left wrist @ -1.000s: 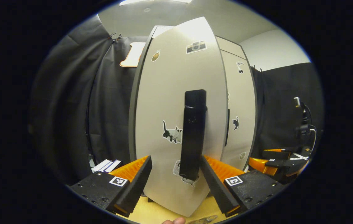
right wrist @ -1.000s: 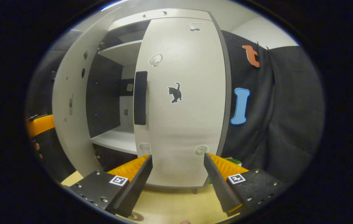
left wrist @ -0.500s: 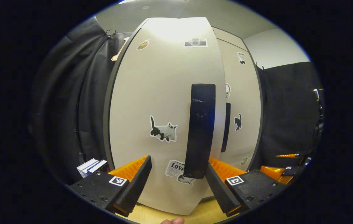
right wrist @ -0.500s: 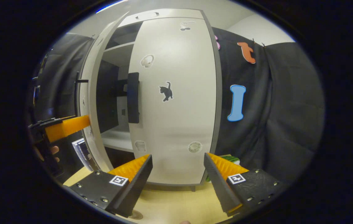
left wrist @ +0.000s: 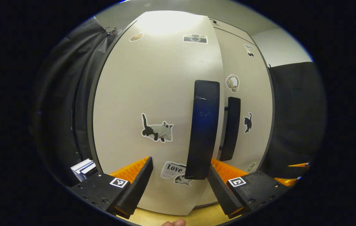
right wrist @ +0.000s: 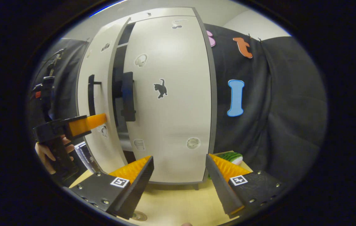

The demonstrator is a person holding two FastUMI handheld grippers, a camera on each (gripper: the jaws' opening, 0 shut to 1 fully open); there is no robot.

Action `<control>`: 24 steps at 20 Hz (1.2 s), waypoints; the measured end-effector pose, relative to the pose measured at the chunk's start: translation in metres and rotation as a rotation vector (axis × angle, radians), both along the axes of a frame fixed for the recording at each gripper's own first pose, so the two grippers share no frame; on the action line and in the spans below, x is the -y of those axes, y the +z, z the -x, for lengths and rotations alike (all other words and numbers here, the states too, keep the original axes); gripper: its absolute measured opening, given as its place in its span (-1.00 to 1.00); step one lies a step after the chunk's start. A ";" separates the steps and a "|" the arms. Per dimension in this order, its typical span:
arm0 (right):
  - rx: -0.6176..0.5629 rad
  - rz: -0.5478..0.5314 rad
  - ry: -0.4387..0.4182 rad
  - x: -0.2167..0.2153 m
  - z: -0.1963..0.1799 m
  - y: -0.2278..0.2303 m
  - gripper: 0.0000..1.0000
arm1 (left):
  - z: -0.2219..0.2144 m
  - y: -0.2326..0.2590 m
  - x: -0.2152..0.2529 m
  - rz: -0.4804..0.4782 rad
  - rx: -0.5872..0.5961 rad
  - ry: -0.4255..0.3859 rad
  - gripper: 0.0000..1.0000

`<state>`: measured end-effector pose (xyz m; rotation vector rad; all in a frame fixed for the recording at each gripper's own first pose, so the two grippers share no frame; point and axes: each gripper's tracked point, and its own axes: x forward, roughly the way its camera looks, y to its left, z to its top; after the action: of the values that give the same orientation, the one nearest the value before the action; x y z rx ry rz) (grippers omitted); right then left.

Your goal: Grasp the bottle in the cabinet with the left hand and place it on the coaster, then close the right door with the right hand and the left door with the left hand.

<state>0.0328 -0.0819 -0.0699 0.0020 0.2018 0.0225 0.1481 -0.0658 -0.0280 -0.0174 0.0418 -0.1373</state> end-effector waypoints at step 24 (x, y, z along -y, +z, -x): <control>0.097 -0.033 0.036 -0.030 0.048 0.053 1.00 | 0.114 0.042 -0.004 -0.023 0.051 0.070 0.96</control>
<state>-0.0148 -0.0520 -0.0166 0.0303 0.1042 0.0617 0.0339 -0.0613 0.0139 0.0077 -0.0077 -0.0675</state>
